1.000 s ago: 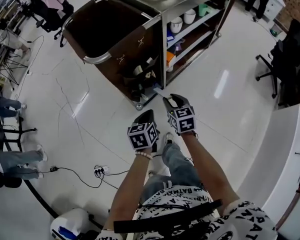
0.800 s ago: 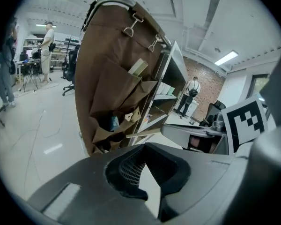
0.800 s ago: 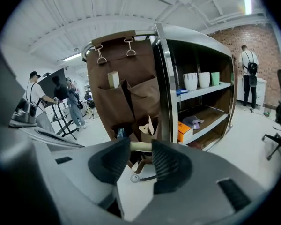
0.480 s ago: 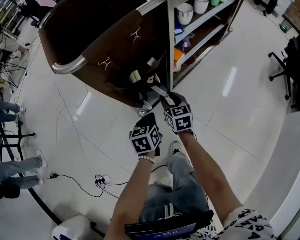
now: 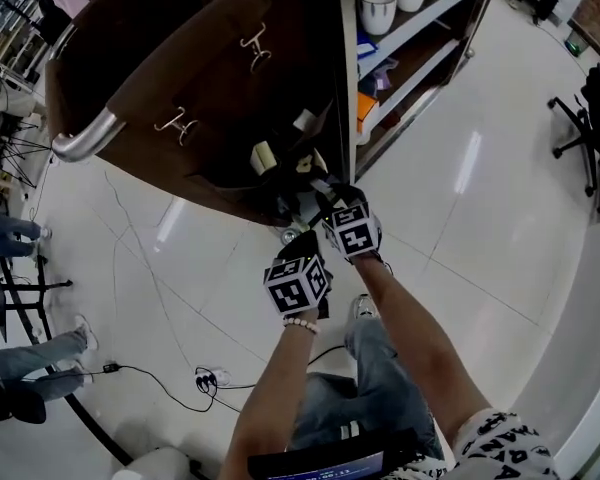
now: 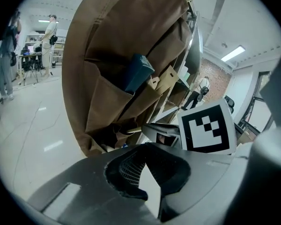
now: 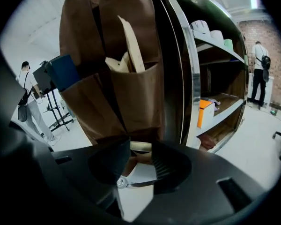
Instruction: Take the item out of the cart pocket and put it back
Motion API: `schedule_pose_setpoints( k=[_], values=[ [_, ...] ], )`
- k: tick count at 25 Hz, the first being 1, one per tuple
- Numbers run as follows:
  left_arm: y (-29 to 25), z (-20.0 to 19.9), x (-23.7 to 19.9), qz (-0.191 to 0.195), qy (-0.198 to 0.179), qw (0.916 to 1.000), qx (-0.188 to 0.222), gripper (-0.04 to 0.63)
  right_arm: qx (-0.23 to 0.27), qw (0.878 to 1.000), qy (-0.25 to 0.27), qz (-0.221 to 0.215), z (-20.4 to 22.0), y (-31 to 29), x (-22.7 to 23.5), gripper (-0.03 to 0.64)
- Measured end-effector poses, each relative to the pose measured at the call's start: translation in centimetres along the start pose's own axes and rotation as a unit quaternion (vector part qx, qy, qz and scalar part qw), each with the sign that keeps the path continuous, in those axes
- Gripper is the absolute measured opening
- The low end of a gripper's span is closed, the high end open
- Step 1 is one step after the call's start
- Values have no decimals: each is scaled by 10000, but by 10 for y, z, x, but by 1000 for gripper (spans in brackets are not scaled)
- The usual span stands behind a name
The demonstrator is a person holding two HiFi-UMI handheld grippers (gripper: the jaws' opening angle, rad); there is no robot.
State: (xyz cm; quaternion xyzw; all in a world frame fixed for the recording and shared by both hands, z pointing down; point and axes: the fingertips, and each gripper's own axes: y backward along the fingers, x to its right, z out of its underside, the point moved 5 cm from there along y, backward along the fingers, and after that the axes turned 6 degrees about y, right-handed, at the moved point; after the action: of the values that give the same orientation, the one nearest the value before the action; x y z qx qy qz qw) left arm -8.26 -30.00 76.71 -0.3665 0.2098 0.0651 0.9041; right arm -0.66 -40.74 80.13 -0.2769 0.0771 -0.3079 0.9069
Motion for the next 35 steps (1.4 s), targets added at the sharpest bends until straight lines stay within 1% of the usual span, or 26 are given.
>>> schedule_pose_setpoints(
  k=[5, 11, 14, 17, 19, 22, 26, 29, 30, 33, 35],
  values=[
    [-19, -7, -16, -25, 51, 9999, 119, 3, -169, 9996, 188, -87, 15, -37, -3, 156],
    [-27, 0, -33, -110, 186, 9996, 179, 3, -452, 9984, 322, -119, 37, -72, -6, 158],
    [-17, 1, -36, -150, 275, 9993, 200, 3, -538, 9981, 282, -75, 41, -75, -7, 160],
    [0, 2, -33, -219, 280, 9993, 124, 3, -525, 9984, 202, 35, 39, -59, -4, 166],
    [20, 1, -31, -282, 245, 9993, 51, 3, -485, 9987, 113, 54, 30, -35, -7, 167],
    [57, -3, -18, -293, 281, 9992, 46, 3, -458, 9989, 121, 64, 12, 13, -12, 167],
    [122, -9, 9, -217, 287, 9993, 70, 3, -336, 9994, 119, 10, -22, 100, -35, 166],
    [179, -14, 33, -117, 215, 9996, 159, 3, -252, 9994, 174, -138, -45, 170, -60, 161],
    [198, -15, 40, -77, 182, 9996, 200, 3, -185, 9995, 187, -187, -55, 194, -70, 151],
    [258, -21, 58, 71, 95, 9991, 414, 3, 131, 9992, 229, -303, -91, 263, -106, 90],
    [298, -22, 72, 204, 4, 9982, 570, 3, 345, 9985, 304, -297, -113, 311, -128, 36]
  ],
)
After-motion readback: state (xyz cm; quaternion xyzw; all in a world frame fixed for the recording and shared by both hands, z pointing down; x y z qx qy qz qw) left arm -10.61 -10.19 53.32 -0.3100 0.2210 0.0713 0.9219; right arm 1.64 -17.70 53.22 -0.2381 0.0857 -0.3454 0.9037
